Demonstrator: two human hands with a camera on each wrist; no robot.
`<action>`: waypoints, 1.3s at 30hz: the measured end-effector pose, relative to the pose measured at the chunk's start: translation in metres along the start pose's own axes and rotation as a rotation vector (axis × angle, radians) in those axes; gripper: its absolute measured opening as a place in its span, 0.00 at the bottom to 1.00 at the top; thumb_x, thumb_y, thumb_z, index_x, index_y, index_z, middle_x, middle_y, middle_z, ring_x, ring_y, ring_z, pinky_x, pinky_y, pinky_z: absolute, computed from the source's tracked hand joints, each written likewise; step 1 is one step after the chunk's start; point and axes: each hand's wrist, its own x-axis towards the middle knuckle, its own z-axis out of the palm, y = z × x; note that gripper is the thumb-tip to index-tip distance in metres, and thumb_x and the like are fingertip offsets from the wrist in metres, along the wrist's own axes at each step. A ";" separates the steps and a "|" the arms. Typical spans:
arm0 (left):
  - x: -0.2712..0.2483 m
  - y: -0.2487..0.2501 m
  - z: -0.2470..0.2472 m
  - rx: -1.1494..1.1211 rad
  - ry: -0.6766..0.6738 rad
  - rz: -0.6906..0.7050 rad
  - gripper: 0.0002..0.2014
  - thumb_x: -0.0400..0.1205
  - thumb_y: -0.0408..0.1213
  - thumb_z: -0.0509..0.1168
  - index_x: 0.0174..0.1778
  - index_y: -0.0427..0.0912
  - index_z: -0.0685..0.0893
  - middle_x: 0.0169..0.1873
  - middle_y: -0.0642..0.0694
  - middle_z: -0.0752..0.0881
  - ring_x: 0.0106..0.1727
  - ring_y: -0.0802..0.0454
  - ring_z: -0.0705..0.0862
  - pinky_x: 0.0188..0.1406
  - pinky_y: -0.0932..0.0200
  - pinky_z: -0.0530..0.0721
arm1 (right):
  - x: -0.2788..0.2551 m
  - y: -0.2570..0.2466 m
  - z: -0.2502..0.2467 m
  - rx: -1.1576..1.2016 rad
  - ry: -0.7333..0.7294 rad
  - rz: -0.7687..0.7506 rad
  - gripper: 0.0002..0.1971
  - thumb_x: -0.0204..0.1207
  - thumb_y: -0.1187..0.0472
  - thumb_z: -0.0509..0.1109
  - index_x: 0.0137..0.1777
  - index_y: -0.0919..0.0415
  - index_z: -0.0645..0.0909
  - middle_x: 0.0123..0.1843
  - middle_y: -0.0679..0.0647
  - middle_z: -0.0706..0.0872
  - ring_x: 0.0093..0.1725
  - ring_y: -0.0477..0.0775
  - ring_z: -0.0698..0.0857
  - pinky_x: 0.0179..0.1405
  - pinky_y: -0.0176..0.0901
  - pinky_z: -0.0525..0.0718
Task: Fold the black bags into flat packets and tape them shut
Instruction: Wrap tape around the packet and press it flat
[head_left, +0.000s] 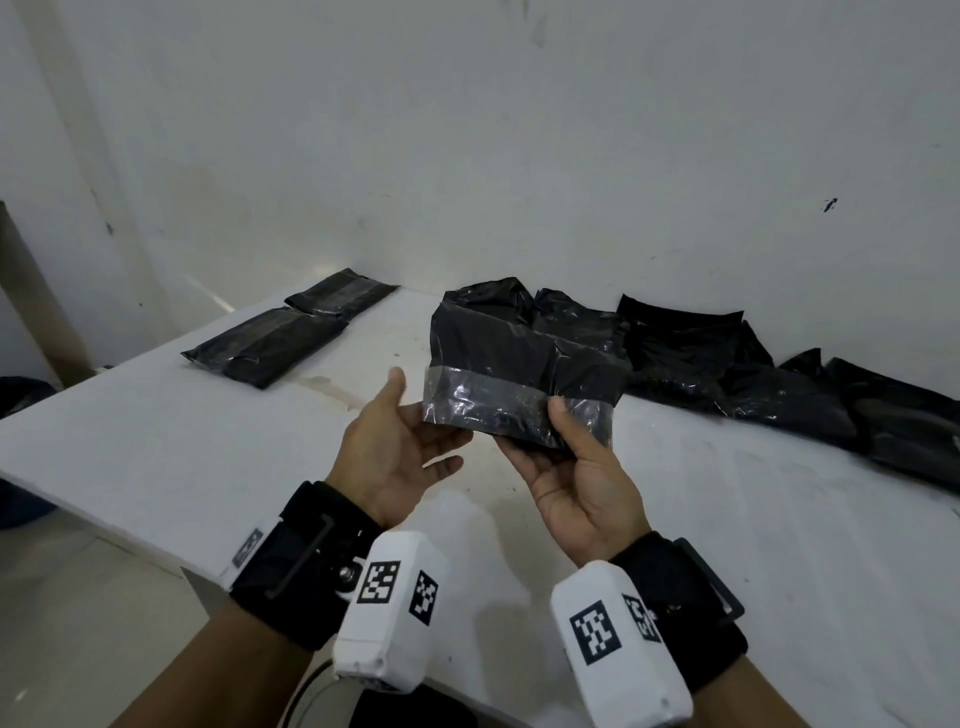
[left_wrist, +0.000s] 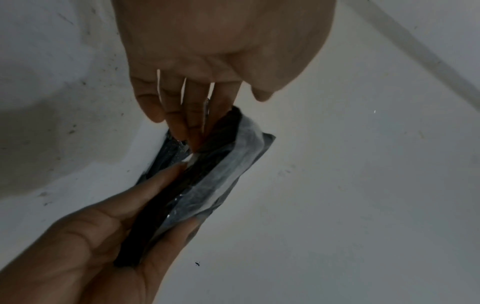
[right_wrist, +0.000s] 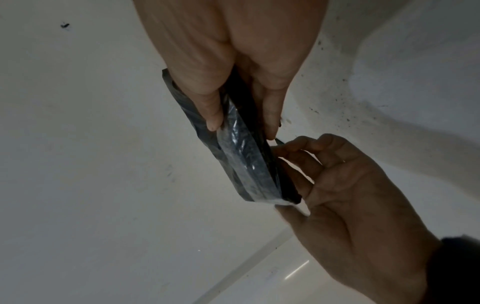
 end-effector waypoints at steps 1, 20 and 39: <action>-0.001 0.002 -0.003 0.030 -0.036 -0.028 0.33 0.82 0.66 0.55 0.44 0.38 0.89 0.42 0.41 0.89 0.46 0.46 0.85 0.51 0.49 0.78 | 0.001 -0.001 -0.001 -0.025 0.009 -0.006 0.29 0.70 0.67 0.73 0.74 0.66 0.75 0.64 0.68 0.87 0.60 0.67 0.89 0.50 0.63 0.90; -0.001 -0.016 -0.050 0.614 0.090 -0.020 0.12 0.74 0.47 0.77 0.40 0.41 0.89 0.33 0.45 0.87 0.35 0.49 0.85 0.31 0.58 0.78 | -0.004 -0.017 -0.036 -1.010 0.235 0.280 0.13 0.76 0.55 0.77 0.48 0.66 0.85 0.37 0.57 0.84 0.31 0.56 0.85 0.26 0.43 0.84; -0.005 -0.034 -0.050 1.316 0.251 0.372 0.48 0.71 0.72 0.59 0.80 0.41 0.66 0.70 0.40 0.75 0.69 0.43 0.77 0.64 0.47 0.78 | -0.016 -0.024 -0.036 -2.206 0.276 0.036 0.27 0.75 0.29 0.63 0.45 0.55 0.72 0.51 0.54 0.80 0.51 0.61 0.82 0.47 0.49 0.81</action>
